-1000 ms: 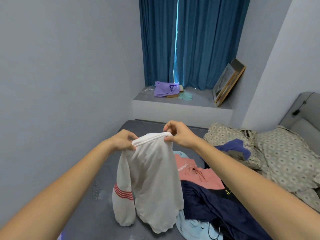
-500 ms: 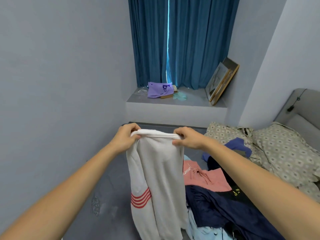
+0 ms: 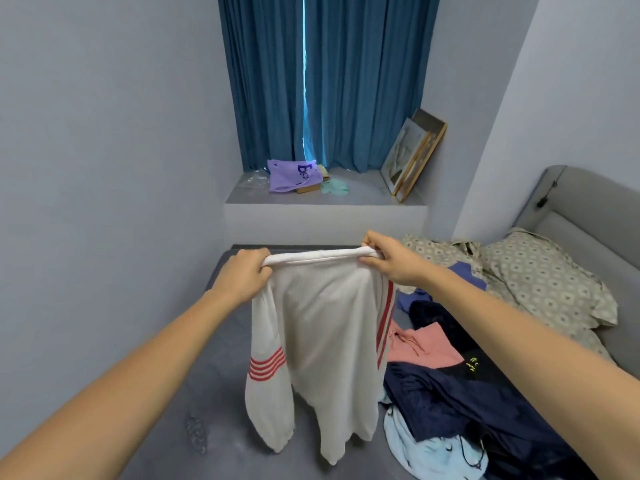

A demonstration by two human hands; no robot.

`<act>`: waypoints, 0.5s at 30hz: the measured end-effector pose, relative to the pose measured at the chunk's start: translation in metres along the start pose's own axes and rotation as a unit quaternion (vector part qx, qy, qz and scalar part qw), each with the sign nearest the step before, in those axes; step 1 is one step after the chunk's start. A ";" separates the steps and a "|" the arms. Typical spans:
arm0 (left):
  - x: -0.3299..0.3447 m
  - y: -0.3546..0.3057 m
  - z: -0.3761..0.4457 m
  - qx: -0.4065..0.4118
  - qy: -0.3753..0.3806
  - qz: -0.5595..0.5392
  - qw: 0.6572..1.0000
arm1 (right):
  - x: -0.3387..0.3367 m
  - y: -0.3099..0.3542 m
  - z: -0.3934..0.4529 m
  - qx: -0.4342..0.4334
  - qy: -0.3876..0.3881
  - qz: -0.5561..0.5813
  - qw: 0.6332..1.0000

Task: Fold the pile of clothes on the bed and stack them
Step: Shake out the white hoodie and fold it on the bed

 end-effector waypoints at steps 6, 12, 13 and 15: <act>-0.030 0.004 0.017 0.001 -0.073 -0.064 0.995 | -0.020 -0.008 0.004 0.073 -0.015 -0.138 0.988; -0.054 -0.003 0.018 0.008 -0.108 -0.156 0.982 | -0.046 0.000 -0.008 0.069 -0.071 -0.080 0.992; -0.057 -0.004 0.018 0.010 -0.107 -0.183 0.977 | -0.050 0.003 -0.011 0.058 -0.090 -0.051 0.993; -0.062 -0.009 0.017 0.018 -0.097 -0.235 0.967 | -0.056 0.007 -0.017 0.042 -0.109 0.014 0.993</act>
Point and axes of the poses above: each hand's wrist, its own z-axis towards the middle knuckle, its own x-axis out of the palm, y = z × x, the point moved 7 cm from there along z, towards the middle knuckle, and after that the axes turned 9 degrees about z, right-handed, at the moved point
